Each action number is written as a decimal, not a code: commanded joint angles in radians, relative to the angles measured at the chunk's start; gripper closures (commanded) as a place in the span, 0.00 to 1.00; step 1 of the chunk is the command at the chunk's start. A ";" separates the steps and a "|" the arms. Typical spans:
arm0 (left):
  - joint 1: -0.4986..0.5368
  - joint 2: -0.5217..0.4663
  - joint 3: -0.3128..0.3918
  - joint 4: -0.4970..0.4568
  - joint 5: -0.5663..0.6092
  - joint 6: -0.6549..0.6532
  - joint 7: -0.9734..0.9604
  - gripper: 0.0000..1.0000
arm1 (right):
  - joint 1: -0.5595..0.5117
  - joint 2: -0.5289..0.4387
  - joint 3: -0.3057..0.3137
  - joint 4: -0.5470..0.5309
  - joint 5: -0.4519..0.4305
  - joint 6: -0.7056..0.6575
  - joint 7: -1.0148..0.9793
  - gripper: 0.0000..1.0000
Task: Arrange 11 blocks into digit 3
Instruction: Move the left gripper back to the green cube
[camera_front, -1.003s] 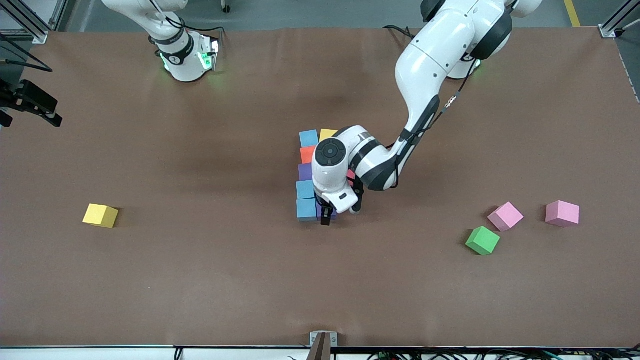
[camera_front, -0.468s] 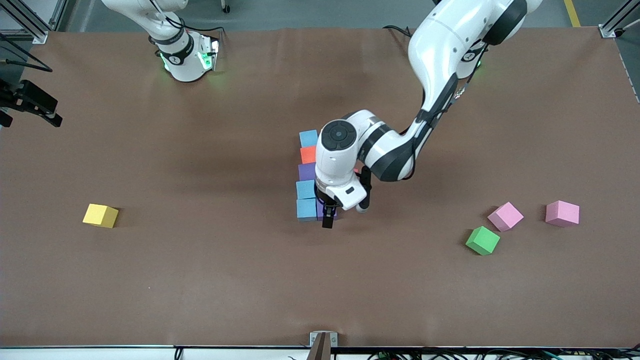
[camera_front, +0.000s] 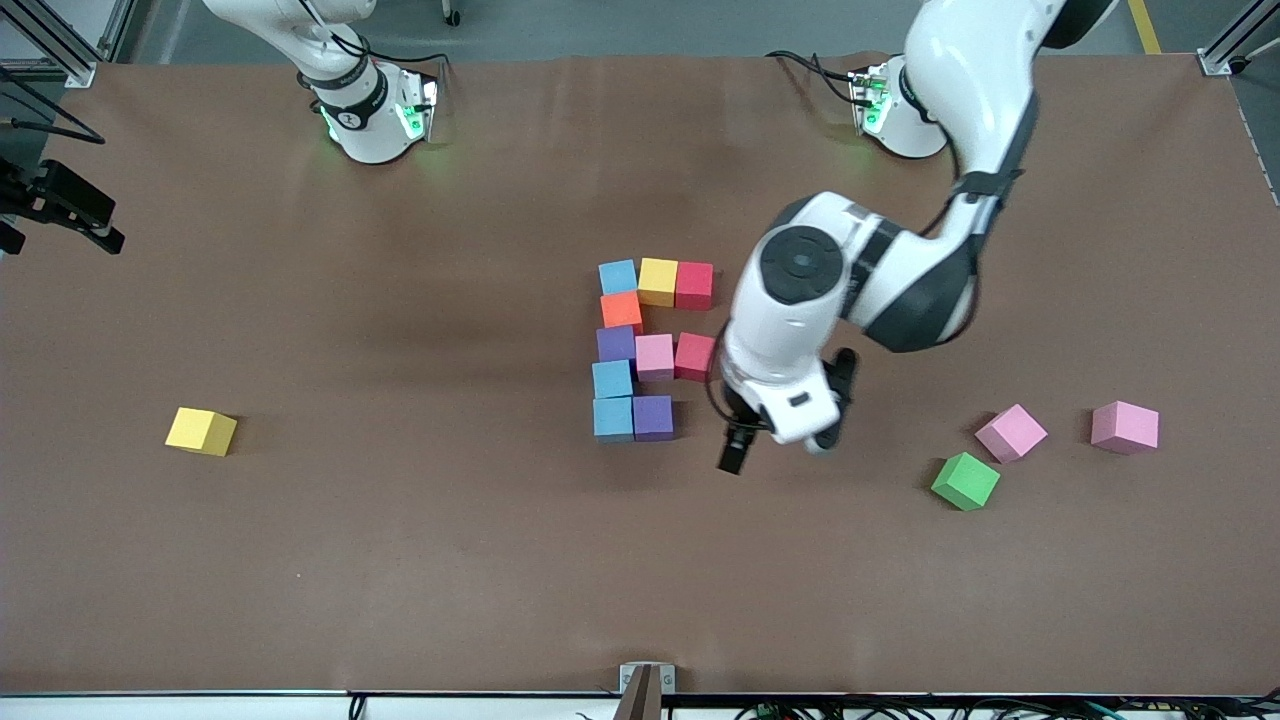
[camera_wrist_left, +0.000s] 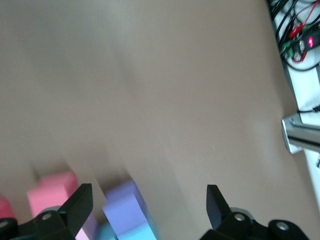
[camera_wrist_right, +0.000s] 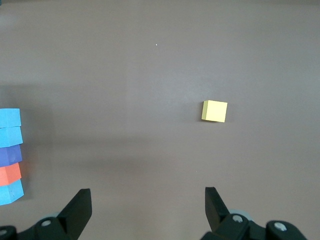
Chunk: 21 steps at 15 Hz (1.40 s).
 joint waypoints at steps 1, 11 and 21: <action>0.084 -0.051 -0.001 -0.039 -0.017 -0.066 0.254 0.00 | -0.001 0.006 0.002 0.016 -0.004 -0.011 0.008 0.00; 0.449 0.015 0.002 -0.072 -0.003 -0.118 0.879 0.01 | 0.000 0.006 0.002 0.016 -0.003 -0.011 0.008 0.00; 0.507 0.064 0.008 -0.249 -0.008 0.188 0.767 0.00 | 0.000 0.006 0.002 0.016 -0.003 -0.011 0.008 0.00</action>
